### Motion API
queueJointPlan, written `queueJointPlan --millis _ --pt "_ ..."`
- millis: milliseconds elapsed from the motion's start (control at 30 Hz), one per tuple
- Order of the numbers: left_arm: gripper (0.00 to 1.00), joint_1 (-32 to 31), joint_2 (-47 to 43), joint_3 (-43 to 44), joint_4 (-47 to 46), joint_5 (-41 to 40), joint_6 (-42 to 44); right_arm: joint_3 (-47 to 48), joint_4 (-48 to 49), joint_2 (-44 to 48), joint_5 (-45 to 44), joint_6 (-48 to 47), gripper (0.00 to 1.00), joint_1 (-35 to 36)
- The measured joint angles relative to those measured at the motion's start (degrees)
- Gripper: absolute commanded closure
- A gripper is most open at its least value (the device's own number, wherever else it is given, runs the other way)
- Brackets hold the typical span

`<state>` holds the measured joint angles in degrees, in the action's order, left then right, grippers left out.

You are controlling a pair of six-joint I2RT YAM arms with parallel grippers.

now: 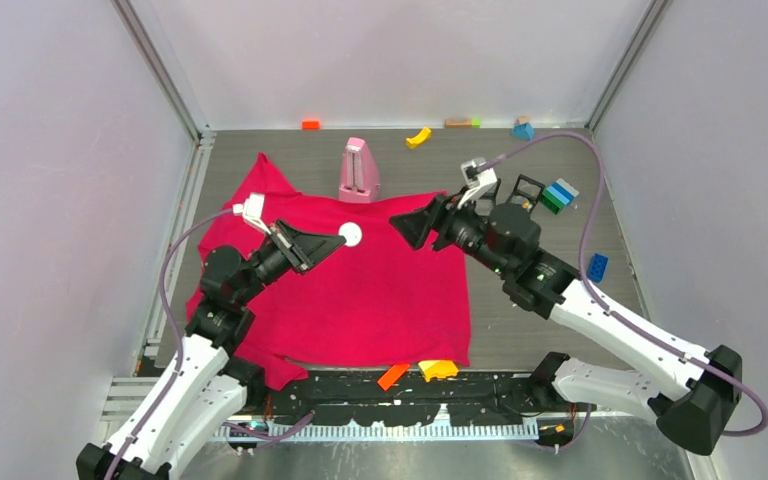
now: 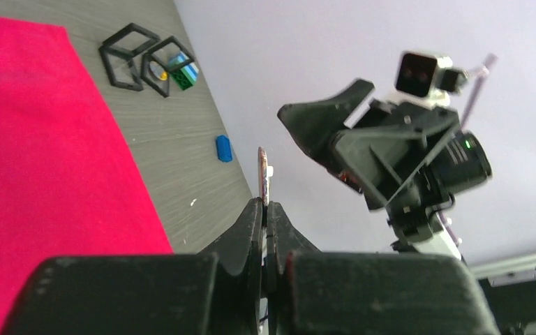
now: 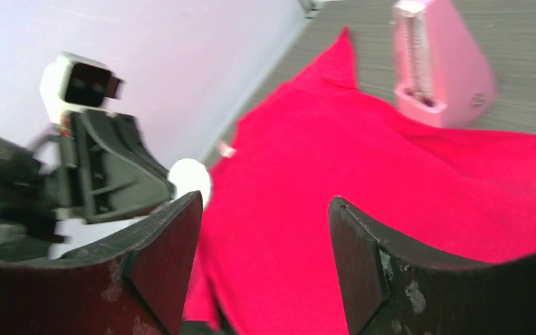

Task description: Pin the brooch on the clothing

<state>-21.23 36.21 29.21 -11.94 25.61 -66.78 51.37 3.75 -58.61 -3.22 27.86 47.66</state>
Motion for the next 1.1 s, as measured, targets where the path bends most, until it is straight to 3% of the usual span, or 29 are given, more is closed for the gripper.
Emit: queueJointPlan --millis 167,467,700,1100 --pt "1.0 0.0 1.73 0.0 -5.62 6.4 2.49 -0.81 6.38 0.11 17.16 12.94 0.3 -7.19" --pt "1.0 0.0 4.07 2.16 -11.23 16.81 4.24 -0.81 15.06 -6.75 39.36 23.82 0.46 -8.02" --pt "1.0 0.0 4.17 3.89 -12.79 19.87 4.26 -0.81 17.88 -8.24 46.64 26.82 0.55 -8.02" --pt "1.0 0.0 4.44 3.89 -12.92 21.94 4.22 -0.13 18.67 -10.19 49.29 28.09 0.56 -8.02"
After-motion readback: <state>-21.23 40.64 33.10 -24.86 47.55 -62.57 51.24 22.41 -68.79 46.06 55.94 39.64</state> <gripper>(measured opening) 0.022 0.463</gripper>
